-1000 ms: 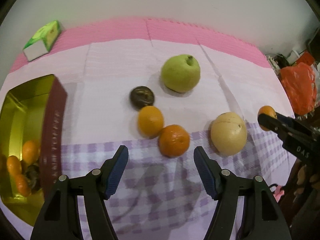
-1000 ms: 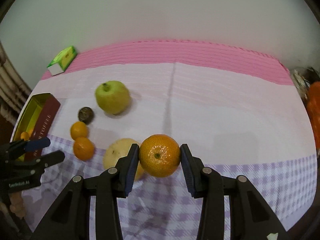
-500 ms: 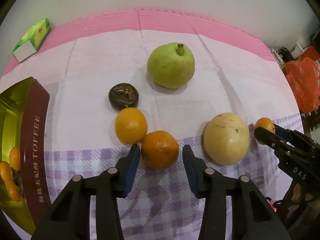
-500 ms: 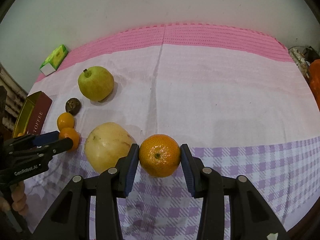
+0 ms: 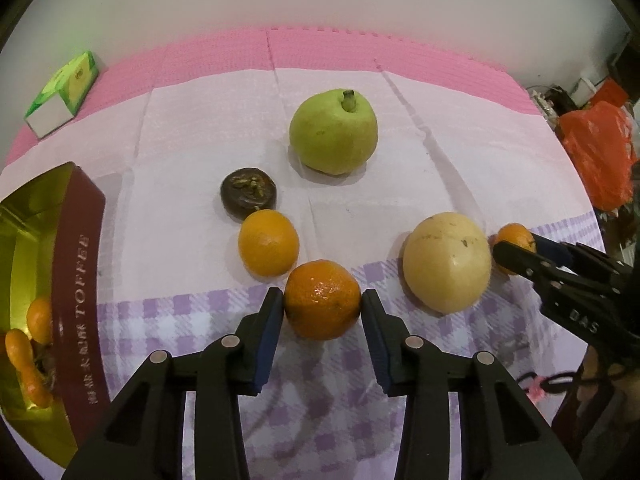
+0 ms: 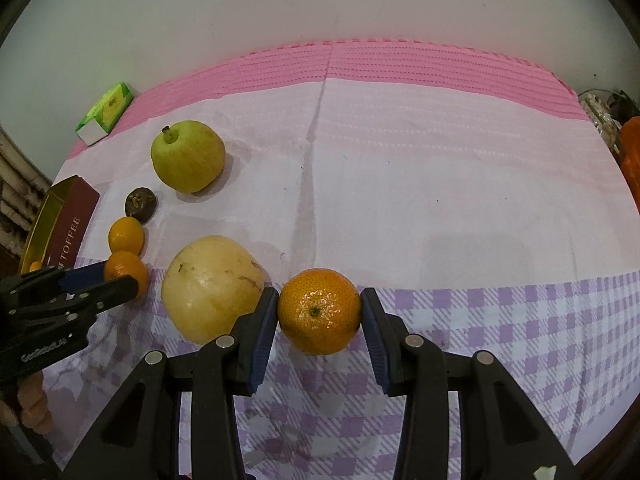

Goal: Organize fruits

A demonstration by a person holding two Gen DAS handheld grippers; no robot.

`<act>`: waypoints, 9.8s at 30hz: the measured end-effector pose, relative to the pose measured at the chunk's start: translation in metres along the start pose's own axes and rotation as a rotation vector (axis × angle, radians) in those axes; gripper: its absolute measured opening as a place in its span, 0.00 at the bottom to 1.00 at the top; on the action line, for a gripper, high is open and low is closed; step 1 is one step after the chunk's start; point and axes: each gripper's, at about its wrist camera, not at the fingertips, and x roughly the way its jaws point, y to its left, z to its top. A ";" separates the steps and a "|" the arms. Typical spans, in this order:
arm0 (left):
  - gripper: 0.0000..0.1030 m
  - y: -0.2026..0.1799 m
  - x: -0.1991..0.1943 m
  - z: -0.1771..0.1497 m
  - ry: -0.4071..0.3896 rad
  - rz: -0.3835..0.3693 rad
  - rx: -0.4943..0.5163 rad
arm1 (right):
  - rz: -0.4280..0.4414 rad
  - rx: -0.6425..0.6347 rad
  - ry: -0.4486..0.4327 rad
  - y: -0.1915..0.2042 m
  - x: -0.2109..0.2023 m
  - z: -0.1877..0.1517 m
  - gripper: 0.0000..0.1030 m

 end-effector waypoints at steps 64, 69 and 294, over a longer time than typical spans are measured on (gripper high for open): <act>0.40 0.174 -0.073 -0.084 -0.007 0.202 -0.315 | -0.058 -0.045 0.027 0.011 0.014 -0.005 0.38; 0.40 0.174 -0.069 -0.087 0.002 0.185 -0.315 | -0.061 -0.047 0.026 0.011 0.014 -0.005 0.38; 0.37 0.030 0.019 0.024 -0.015 0.083 -0.001 | -0.035 0.010 -0.125 0.012 -0.023 -0.001 0.73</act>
